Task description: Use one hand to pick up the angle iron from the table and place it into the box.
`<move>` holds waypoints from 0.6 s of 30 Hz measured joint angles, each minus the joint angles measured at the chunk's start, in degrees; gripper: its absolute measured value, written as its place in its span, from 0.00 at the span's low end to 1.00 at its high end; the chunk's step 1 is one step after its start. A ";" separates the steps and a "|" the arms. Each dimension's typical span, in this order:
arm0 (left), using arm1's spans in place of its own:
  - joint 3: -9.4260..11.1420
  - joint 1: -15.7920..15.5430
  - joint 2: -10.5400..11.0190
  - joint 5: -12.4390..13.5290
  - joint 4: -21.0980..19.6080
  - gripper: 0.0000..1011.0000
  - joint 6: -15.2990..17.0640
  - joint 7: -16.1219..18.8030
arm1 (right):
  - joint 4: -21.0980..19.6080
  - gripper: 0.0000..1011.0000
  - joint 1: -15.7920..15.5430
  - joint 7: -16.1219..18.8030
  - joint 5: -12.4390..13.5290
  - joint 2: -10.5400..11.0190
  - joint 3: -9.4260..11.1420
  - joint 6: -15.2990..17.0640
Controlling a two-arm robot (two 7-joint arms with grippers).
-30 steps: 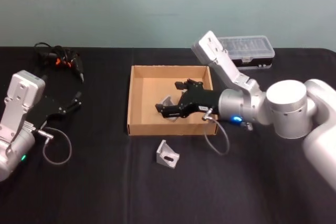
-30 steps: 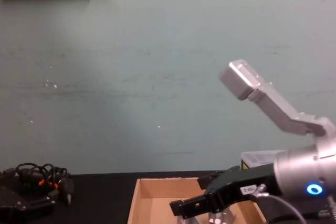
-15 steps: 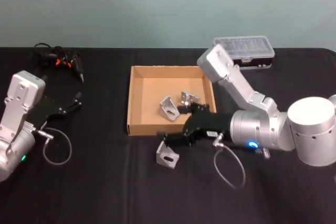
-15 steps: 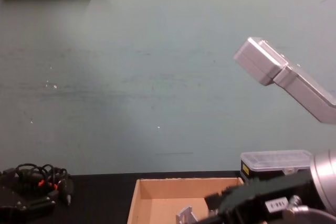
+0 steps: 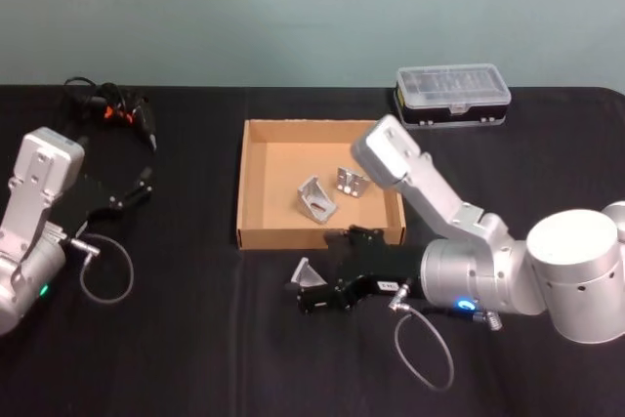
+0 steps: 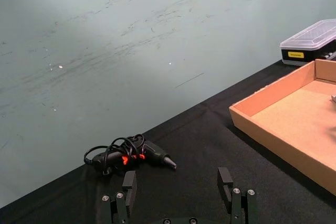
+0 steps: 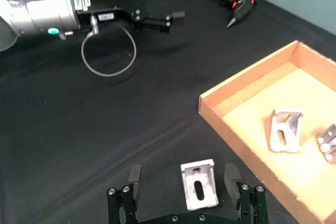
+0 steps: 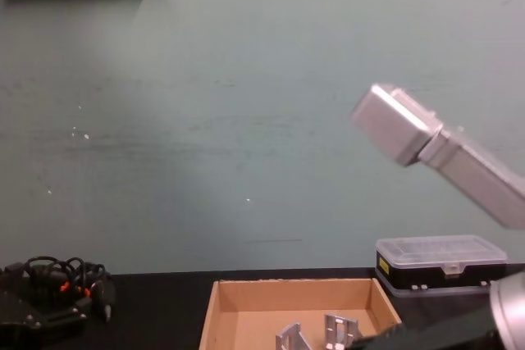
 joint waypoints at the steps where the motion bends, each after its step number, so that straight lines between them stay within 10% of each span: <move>1: 0.00 0.00 0.00 0.00 0.00 1.00 0.00 0.00 | 0.25 0.99 0.10 0.07 -0.12 -0.07 -0.21 -0.01; 18: 0.00 0.00 0.00 0.00 0.00 1.00 0.00 0.00 | 6.21 0.99 1.70 2.07 -2.91 -1.61 -2.78 -6.72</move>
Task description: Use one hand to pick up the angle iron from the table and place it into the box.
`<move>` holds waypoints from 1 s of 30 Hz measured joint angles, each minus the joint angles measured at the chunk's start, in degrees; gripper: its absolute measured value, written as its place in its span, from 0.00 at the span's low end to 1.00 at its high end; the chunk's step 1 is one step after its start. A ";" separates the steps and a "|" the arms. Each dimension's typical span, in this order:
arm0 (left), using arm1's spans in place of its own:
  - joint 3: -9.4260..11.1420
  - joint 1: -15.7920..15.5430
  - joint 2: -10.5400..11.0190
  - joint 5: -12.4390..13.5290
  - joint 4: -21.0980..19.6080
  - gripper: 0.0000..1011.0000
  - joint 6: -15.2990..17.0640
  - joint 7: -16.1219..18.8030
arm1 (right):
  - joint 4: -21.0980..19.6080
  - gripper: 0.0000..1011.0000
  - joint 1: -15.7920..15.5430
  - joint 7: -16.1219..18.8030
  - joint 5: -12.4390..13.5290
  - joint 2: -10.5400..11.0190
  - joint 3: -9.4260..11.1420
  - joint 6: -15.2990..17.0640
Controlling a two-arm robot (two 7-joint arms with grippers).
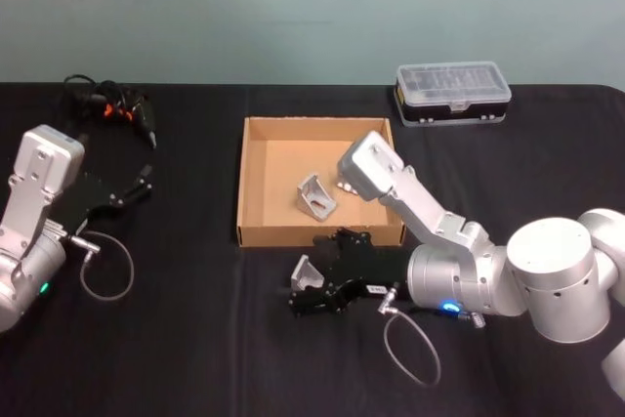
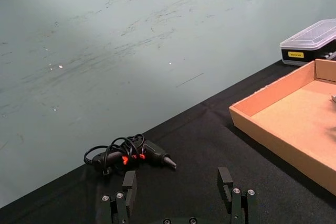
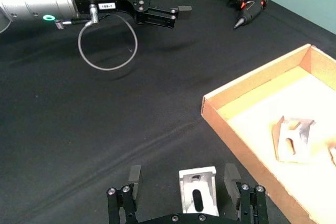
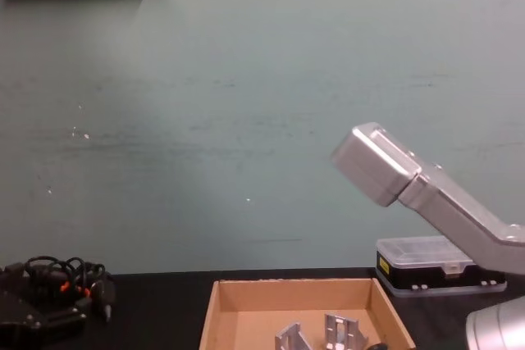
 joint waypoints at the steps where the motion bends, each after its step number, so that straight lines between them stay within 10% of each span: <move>1: 0.00 0.00 0.00 0.00 0.00 1.00 0.00 0.00 | 0.19 0.99 0.07 0.01 -0.15 -0.11 -0.07 -0.14; 30: 0.00 0.00 0.00 0.00 0.00 1.00 0.00 0.00 | 8.14 0.99 1.56 1.55 -1.36 -4.19 -0.48 -3.10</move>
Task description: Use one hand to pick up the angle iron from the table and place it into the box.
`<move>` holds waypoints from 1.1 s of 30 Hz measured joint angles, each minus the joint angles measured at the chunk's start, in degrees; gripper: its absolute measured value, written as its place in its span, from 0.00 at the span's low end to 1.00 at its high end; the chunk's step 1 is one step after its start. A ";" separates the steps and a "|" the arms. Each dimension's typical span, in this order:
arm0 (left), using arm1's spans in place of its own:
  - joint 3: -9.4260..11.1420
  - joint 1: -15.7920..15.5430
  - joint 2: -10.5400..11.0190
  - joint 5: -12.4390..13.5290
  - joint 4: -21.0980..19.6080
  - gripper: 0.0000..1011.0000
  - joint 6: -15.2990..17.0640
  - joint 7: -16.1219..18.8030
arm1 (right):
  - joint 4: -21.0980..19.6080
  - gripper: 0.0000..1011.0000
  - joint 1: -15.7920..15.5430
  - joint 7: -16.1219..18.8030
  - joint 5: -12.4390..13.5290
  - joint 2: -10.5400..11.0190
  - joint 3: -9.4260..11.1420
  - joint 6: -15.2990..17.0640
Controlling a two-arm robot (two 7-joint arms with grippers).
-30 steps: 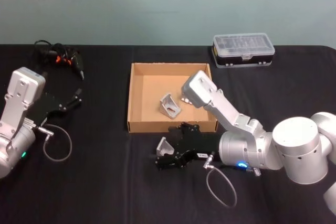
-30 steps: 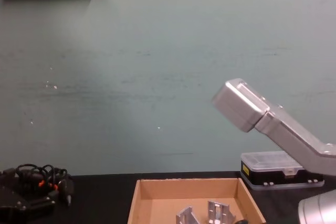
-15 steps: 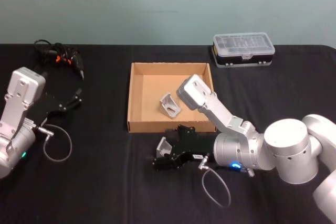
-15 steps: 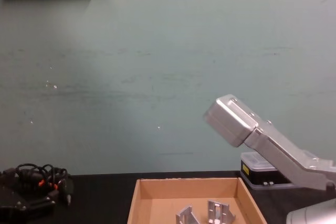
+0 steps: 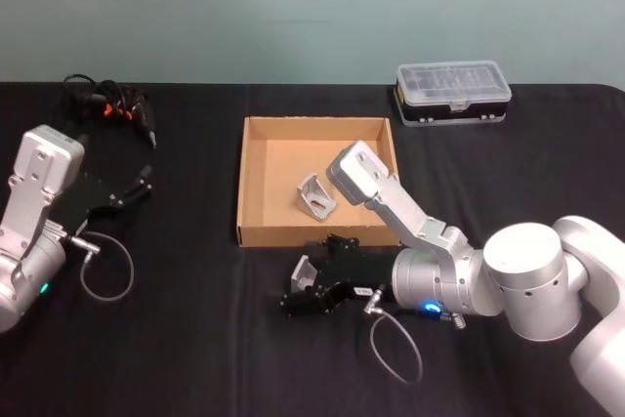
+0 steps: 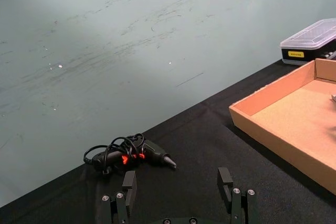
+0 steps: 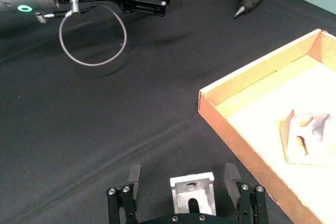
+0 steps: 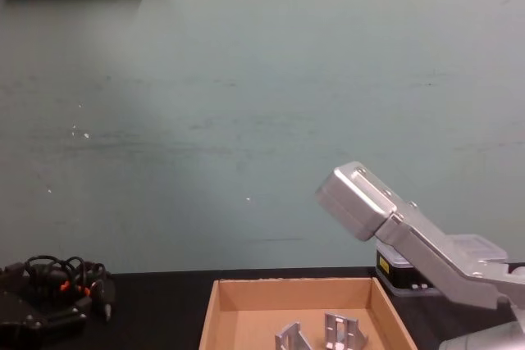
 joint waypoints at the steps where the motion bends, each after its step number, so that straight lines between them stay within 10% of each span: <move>1: 0.00 0.00 0.00 0.00 0.00 1.00 0.00 0.00 | 0.24 0.99 0.03 -0.01 -0.05 -0.10 0.02 -0.09; 22: 0.00 0.00 0.00 0.00 0.00 1.00 0.00 0.00 | 2.39 0.99 0.71 0.53 -0.26 -0.80 -0.01 -0.74; 33: 0.00 0.00 0.00 0.00 0.00 1.00 0.00 0.00 | 2.18 0.73 0.60 0.39 -0.24 -0.75 0.04 -0.70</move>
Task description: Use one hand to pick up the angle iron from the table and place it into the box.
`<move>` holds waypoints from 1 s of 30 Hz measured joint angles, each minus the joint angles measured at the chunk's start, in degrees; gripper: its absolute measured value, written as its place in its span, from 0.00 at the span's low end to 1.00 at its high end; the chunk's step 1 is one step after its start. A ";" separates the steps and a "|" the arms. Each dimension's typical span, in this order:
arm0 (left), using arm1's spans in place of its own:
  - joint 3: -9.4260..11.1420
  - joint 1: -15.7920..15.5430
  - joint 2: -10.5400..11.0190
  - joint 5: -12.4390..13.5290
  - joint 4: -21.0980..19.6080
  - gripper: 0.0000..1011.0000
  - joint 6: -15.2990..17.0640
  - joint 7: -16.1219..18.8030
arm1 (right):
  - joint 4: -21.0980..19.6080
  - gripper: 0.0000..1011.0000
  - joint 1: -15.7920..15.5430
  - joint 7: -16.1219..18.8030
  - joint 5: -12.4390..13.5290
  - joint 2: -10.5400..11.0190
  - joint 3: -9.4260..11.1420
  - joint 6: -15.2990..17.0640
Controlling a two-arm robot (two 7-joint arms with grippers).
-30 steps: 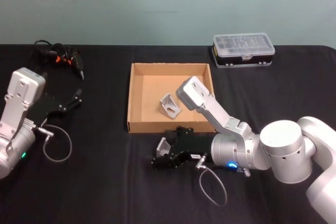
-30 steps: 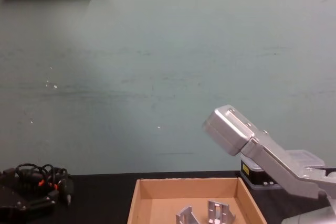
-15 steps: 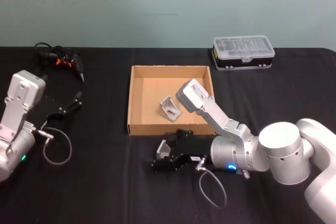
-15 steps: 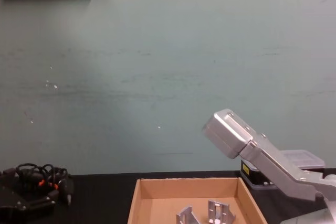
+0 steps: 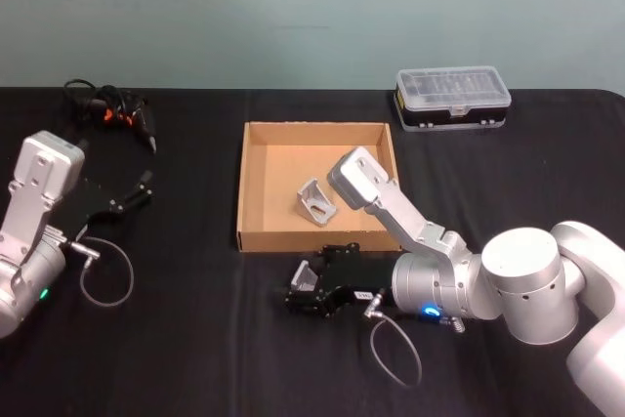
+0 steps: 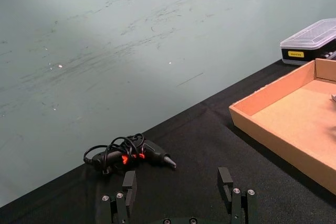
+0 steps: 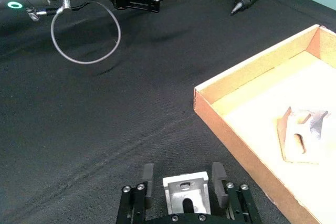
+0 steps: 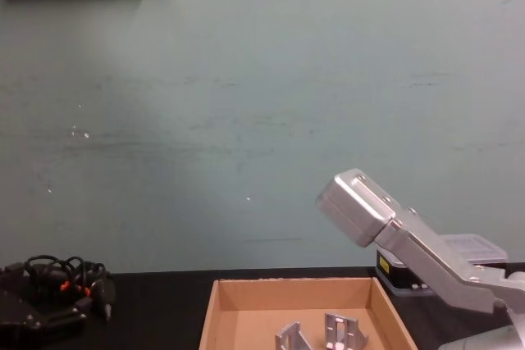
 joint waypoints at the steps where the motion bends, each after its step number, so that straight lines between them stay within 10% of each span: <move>1: 0.00 0.00 0.00 0.00 0.00 1.00 0.00 0.00 | -0.01 0.70 0.00 -0.01 0.00 0.01 0.00 0.00; 10: 0.00 0.00 0.00 0.00 0.00 1.00 0.00 0.00 | -0.07 0.45 -0.04 -0.05 0.04 0.04 0.03 0.00; 30: 0.00 0.00 0.00 0.00 0.00 1.00 0.00 0.00 | -6.07 0.45 0.06 -0.54 1.23 1.19 2.69 -3.79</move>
